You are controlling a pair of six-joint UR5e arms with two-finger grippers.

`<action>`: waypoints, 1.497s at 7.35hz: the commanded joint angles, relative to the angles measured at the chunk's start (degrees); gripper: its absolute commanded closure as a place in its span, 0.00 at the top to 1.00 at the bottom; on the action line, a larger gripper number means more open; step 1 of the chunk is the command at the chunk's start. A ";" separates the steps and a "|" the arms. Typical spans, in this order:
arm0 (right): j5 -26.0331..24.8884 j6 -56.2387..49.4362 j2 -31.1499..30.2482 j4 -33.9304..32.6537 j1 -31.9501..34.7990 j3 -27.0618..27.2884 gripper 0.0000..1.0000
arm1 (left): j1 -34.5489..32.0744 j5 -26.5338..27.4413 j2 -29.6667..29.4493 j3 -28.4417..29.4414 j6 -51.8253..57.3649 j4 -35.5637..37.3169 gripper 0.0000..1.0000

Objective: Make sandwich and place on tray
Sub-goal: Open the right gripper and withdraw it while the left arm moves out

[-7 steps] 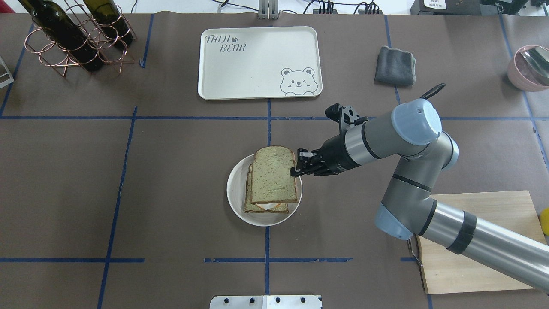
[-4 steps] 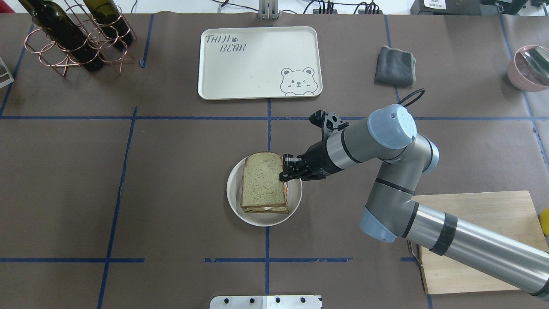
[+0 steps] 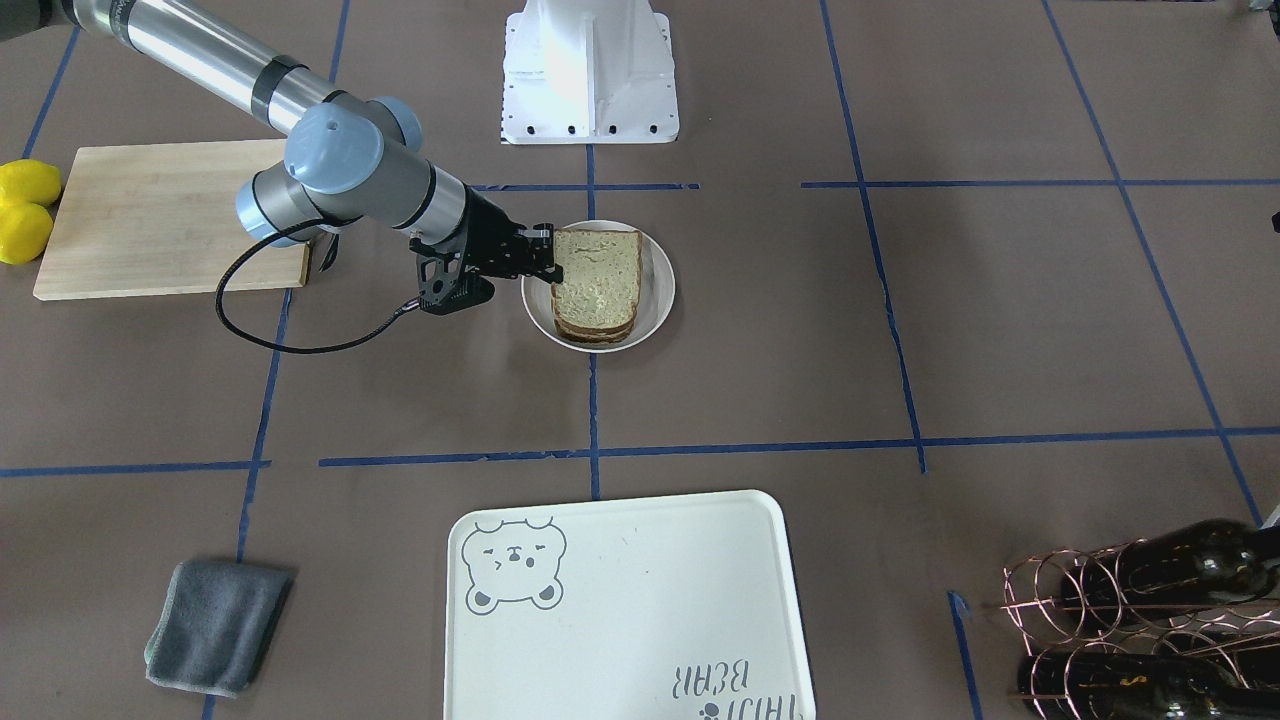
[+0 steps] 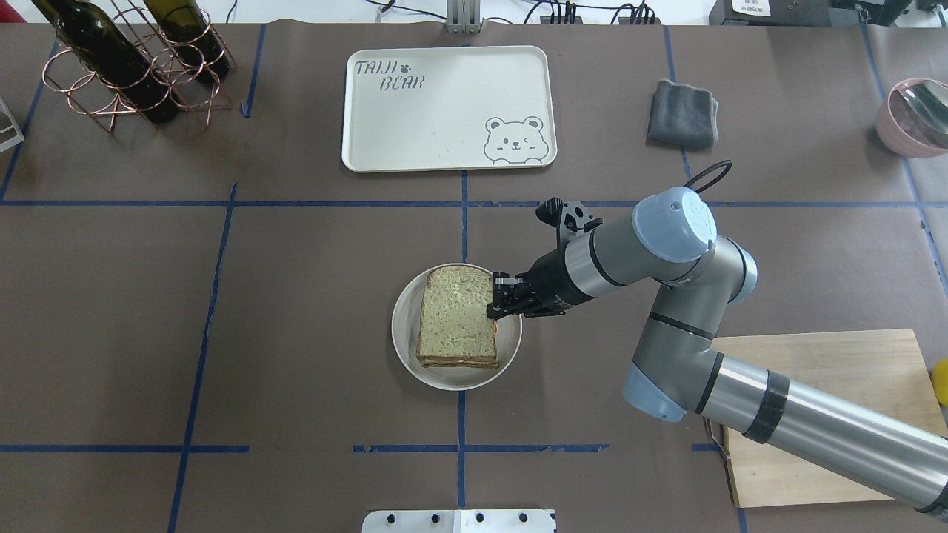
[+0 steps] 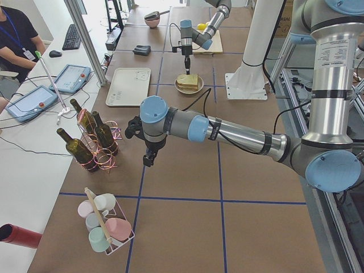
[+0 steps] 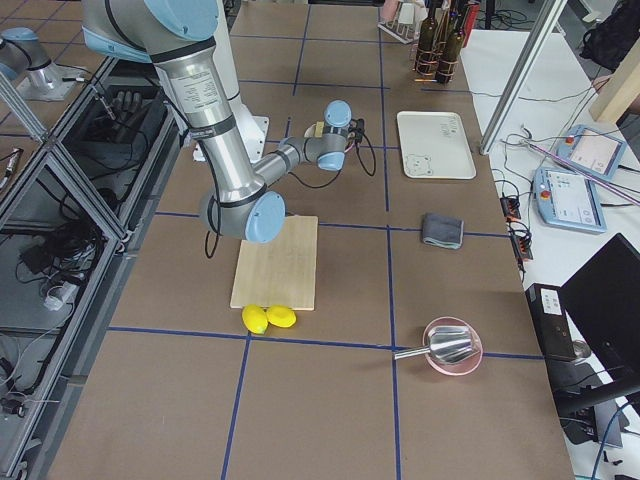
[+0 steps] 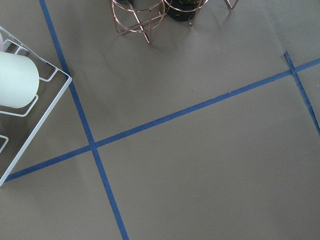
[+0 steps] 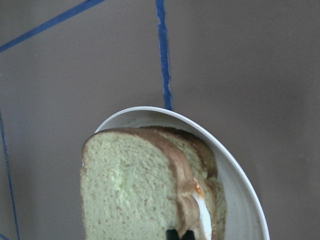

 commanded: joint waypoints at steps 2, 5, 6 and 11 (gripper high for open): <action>-0.06 2.69 -0.09 -0.09 0.03 0.38 1.00 | 1.48 -0.97 -0.43 -0.23 -11.78 -3.00 1.00; 0.90 2.61 -9.09 -0.17 3.35 11.57 1.00 | 11.29 -1.41 -0.43 -0.14 -30.74 -18.69 1.00; 1.17 2.61 -16.62 -0.26 6.67 16.59 1.00 | 16.64 -1.32 -0.61 -0.05 -44.14 -25.55 1.00; 10.57 -13.91 -38.28 -0.96 26.20 19.19 1.00 | 43.55 11.65 -16.40 -0.77 -78.45 -29.75 0.99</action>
